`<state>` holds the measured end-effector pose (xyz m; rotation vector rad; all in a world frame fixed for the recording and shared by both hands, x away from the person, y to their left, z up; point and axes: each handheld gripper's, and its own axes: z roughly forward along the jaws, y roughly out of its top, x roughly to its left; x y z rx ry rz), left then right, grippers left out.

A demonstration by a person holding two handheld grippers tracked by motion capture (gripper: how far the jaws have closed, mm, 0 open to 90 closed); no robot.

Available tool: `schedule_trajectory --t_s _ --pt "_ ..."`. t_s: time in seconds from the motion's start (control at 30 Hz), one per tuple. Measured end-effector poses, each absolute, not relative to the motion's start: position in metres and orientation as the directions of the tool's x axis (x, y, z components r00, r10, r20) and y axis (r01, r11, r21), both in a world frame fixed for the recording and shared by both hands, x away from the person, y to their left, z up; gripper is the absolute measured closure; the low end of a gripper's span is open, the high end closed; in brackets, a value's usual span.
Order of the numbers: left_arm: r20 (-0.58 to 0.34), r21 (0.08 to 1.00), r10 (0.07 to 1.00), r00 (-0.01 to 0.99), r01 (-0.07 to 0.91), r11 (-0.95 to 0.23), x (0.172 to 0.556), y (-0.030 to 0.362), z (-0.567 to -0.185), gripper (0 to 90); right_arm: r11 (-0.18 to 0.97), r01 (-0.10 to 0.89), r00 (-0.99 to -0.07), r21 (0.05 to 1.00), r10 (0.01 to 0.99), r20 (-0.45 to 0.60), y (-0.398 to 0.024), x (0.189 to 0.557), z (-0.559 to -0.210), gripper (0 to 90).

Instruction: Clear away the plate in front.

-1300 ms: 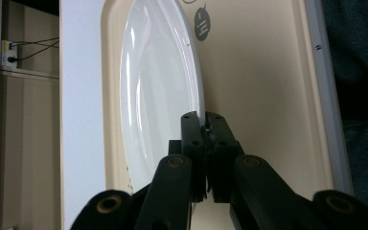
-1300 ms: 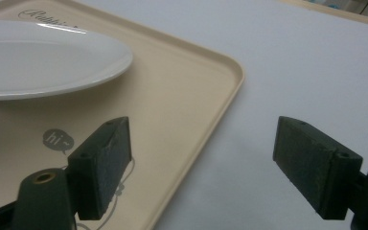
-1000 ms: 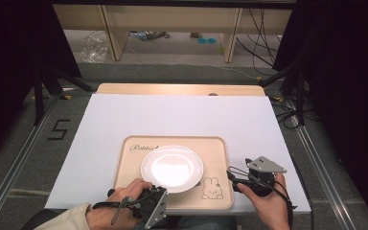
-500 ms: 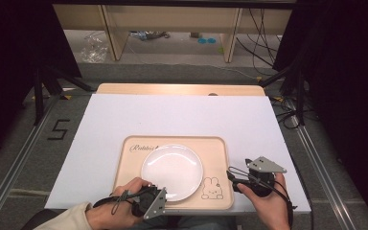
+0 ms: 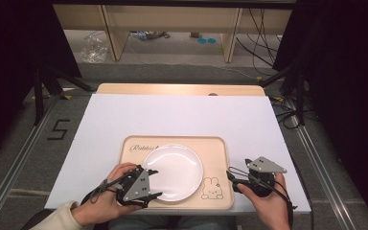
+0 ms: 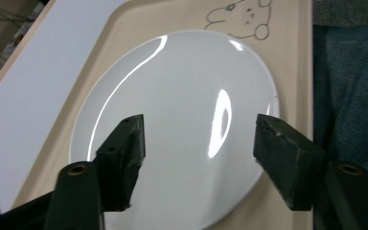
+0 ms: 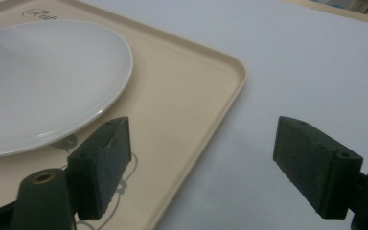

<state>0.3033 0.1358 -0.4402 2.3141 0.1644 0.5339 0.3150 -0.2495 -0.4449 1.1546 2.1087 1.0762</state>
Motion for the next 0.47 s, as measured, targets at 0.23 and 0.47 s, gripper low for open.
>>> schedule_trajectory --t_s 0.23,0.47 --pt "0.303 0.72 0.326 0.896 0.009 -0.694 0.304 0.152 -0.444 26.8 0.327 0.454 -0.517 0.829 0.854 -0.053 -0.251 0.315 -0.446 21.8" --pt "0.322 0.704 0.307 0.895 -0.01 -0.71 0.303 0.151 -0.443 26.4 0.322 0.462 -0.515 0.826 0.856 -0.045 -0.251 0.315 -0.446 21.8"
